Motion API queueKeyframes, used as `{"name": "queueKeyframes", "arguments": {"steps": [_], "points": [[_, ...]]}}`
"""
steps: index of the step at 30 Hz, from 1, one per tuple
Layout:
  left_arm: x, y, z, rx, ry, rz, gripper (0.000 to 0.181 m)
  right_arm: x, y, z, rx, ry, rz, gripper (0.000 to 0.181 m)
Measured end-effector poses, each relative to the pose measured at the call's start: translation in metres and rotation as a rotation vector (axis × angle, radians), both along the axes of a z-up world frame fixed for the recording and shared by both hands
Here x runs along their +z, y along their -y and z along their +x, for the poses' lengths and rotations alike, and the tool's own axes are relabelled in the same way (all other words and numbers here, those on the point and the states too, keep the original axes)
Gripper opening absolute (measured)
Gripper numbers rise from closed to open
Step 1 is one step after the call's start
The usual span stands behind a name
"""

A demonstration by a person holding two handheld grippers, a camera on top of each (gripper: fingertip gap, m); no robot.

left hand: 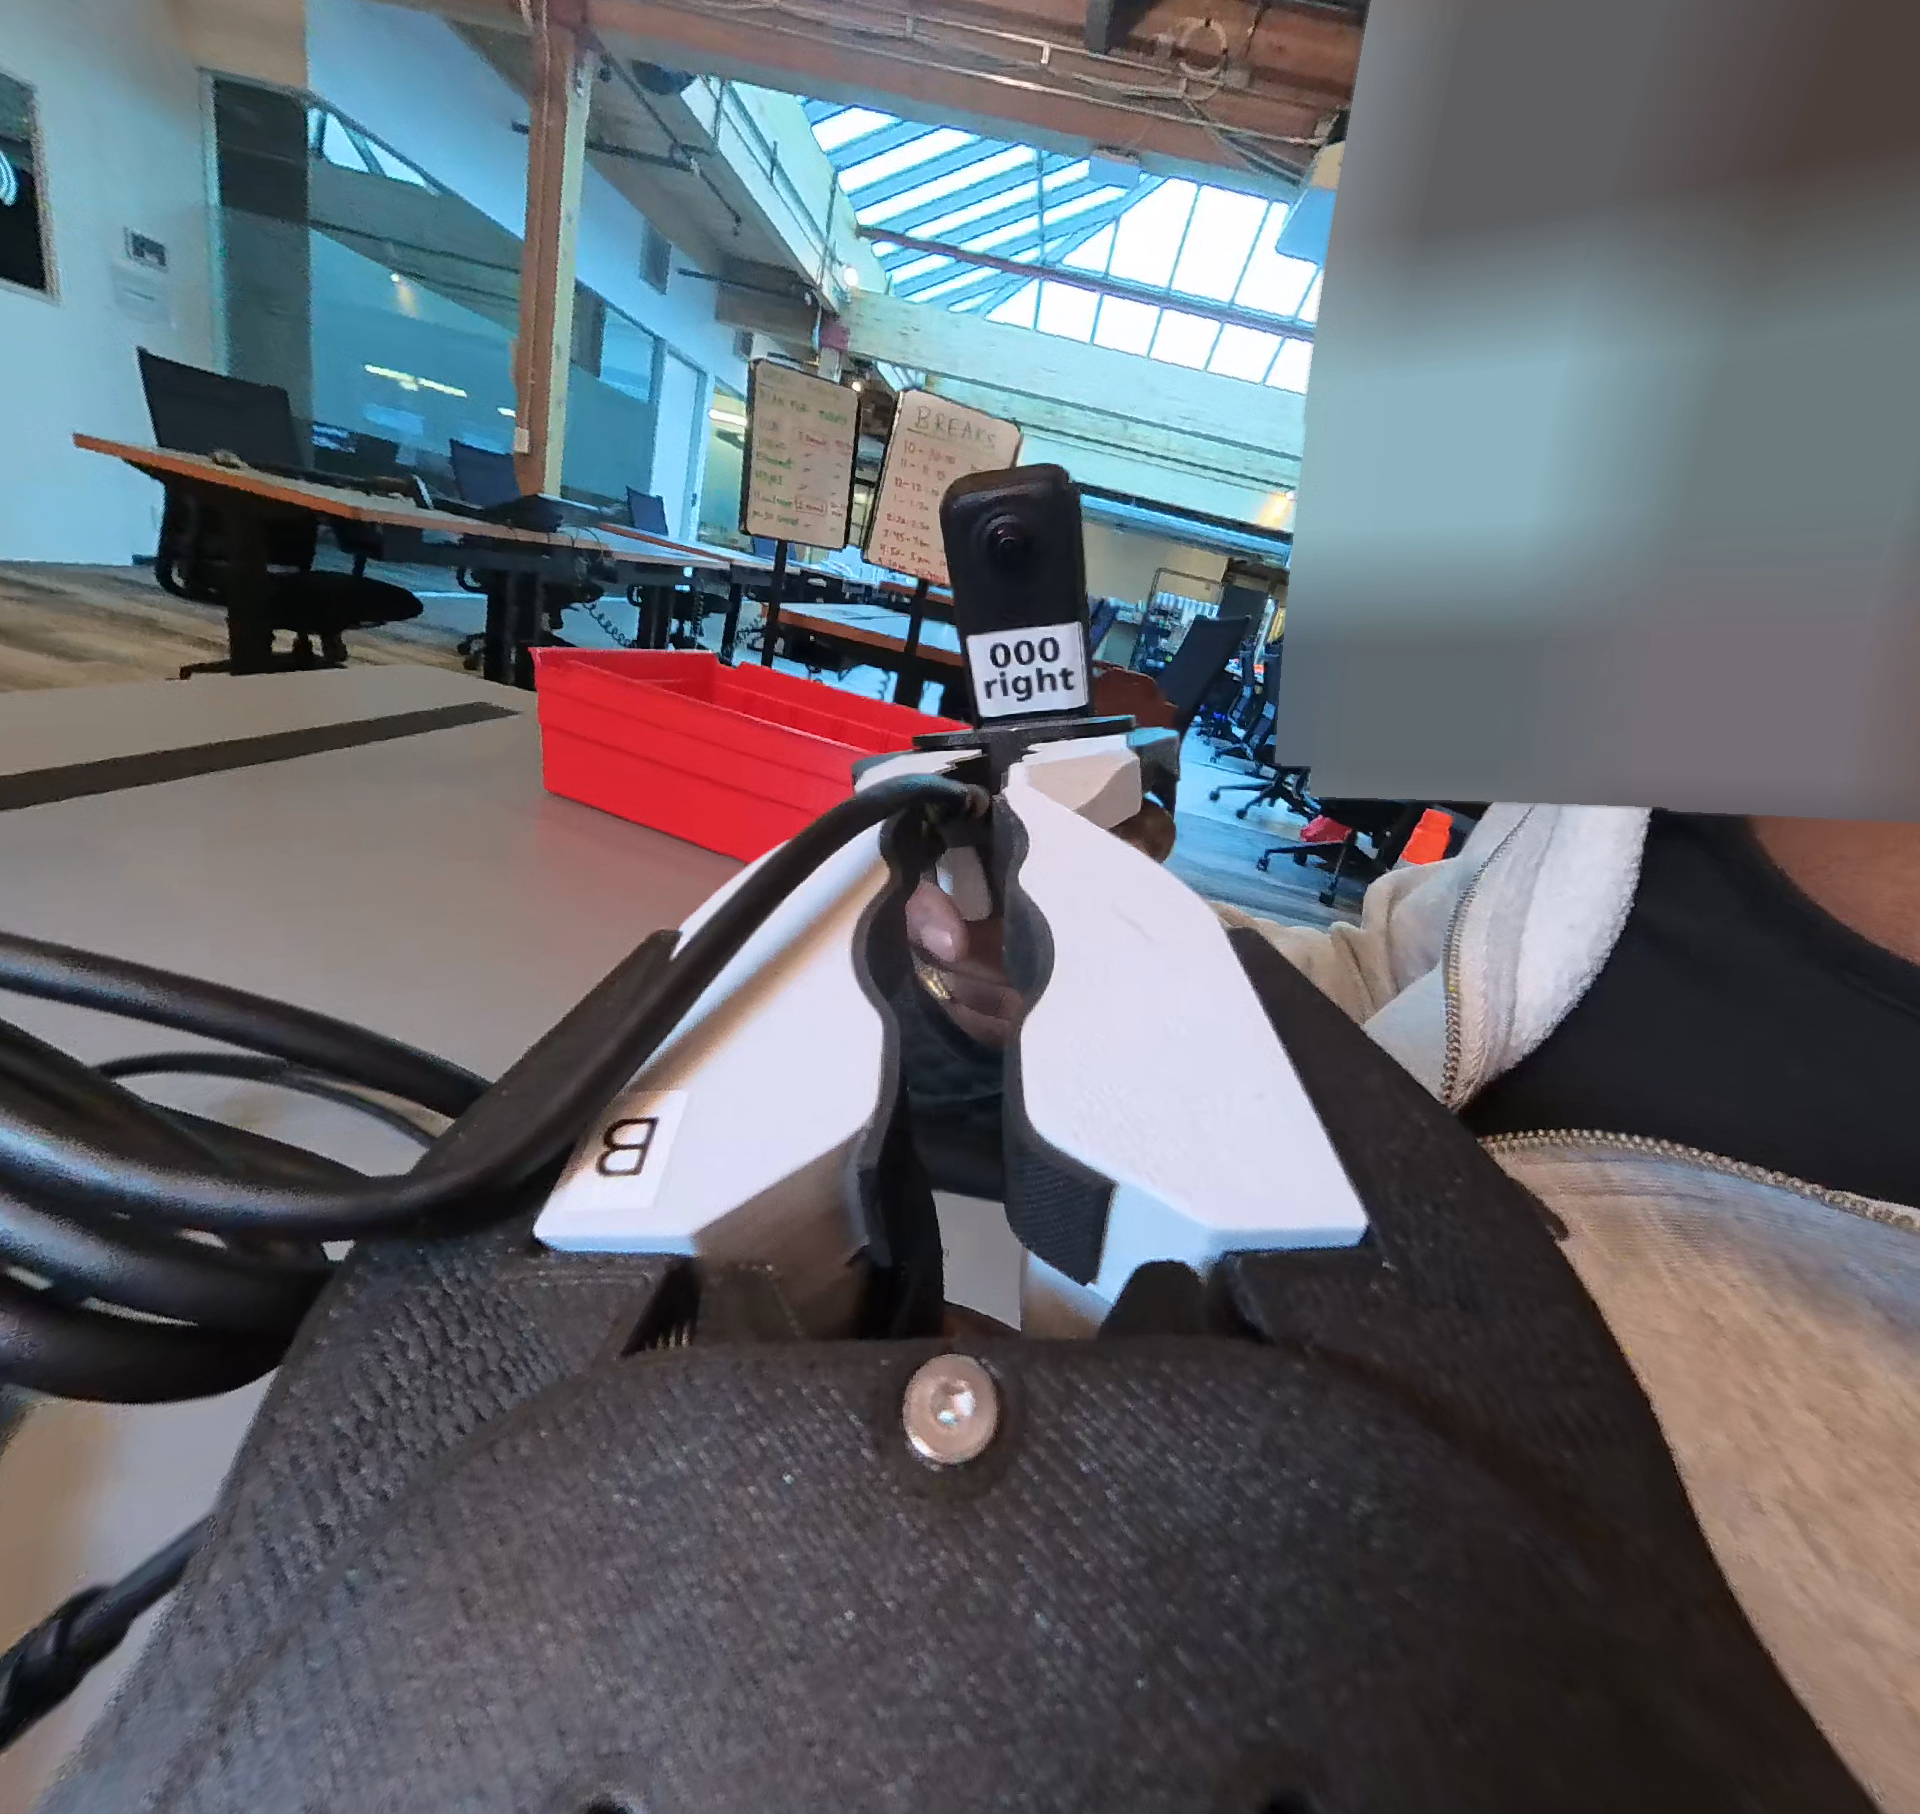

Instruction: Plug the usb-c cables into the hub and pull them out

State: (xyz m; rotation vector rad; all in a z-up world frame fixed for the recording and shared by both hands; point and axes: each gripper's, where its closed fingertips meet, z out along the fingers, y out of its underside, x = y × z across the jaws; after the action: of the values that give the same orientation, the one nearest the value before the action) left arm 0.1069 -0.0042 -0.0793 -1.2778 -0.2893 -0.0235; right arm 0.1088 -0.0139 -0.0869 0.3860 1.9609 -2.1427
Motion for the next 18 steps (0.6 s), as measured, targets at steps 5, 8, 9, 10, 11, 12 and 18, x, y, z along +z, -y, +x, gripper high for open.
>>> {"name": "queueKeyframes", "arguments": {"steps": [5, 8, 9, 10, 11, 12, 18], "points": [[0.017, 0.009, 0.003, 0.013, -0.057, 0.126, 0.013, 0.009, -0.007, 0.0, -0.016, -0.059, -0.024, 0.021], [0.021, 0.009, 0.003, 0.034, -0.082, 0.157, 0.012, 0.013, -0.005, 0.005, -0.028, -0.133, -0.012, 0.021], [0.02, 0.008, 0.004, 0.03, -0.086, 0.154, 0.012, 0.016, -0.004, 0.006, -0.032, -0.145, -0.014, 0.021], [0.019, 0.006, 0.005, 0.022, -0.091, 0.144, 0.013, 0.018, -0.003, 0.006, -0.035, -0.15, -0.019, 0.02], [0.018, 0.004, 0.006, 0.024, -0.098, 0.134, 0.012, 0.02, -0.002, 0.006, -0.035, -0.15, -0.02, 0.016], [0.018, 0.003, 0.007, 0.026, -0.107, 0.129, 0.012, 0.02, -0.002, 0.006, -0.029, -0.148, -0.013, 0.012], [0.012, -0.001, 0.013, -0.023, -0.11, 0.075, 0.013, 0.012, -0.005, 0.013, 0.063, -0.264, 0.115, 0.011]]}}
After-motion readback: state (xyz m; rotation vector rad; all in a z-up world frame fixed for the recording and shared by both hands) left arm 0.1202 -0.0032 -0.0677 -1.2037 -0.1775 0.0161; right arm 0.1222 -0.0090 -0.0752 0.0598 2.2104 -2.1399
